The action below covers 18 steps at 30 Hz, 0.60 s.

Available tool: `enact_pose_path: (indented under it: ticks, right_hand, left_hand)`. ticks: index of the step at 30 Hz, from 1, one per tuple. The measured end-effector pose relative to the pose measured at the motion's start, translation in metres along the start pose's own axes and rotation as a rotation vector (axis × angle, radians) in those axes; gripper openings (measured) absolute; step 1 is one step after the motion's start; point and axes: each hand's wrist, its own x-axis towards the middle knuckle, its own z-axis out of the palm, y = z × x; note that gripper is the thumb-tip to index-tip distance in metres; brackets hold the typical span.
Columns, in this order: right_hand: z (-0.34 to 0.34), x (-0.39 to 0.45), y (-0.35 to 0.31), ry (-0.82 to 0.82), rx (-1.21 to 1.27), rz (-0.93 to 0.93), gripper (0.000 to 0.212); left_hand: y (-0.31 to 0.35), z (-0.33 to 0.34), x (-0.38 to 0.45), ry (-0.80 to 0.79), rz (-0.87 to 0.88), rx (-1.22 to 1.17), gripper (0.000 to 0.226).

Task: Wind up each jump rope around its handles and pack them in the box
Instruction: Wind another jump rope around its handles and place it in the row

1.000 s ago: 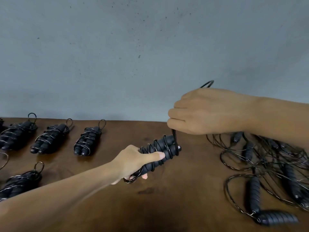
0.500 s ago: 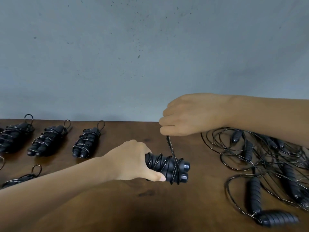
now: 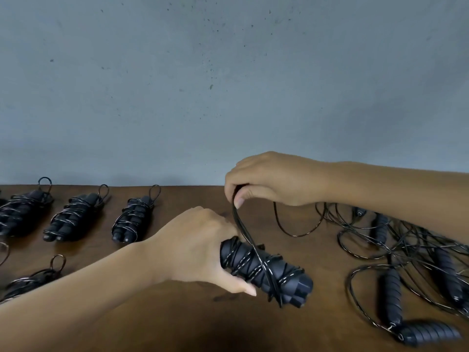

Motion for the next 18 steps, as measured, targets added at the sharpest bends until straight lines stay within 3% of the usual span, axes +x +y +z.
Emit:
enact_pose_path:
  ticks: [5, 9, 15, 18]
  right_hand:
    - [0.029, -0.004, -0.003, 0.289, 0.581, 0.167, 0.008]
    - [0.054, -0.008, -0.003, 0.475, 0.812, 0.247, 0.008]
    - [0.08, -0.01, 0.002, 0.568, 1.037, 0.344, 0.015]
    - [0.089, -0.018, 0.002, 0.586, 0.779, 0.465, 0.022]
  left_hand:
    - [0.0, 0.004, -0.009, 0.328, 0.085, -0.13, 0.062]
    - [0.002, 0.002, -0.013, 0.525, 0.02, -0.213, 0.058]
    - [0.005, 0.006, -0.012, 0.702, -0.222, -0.305, 0.073]
    - [0.007, 0.009, -0.01, 0.749, -0.294, -0.459, 0.071]
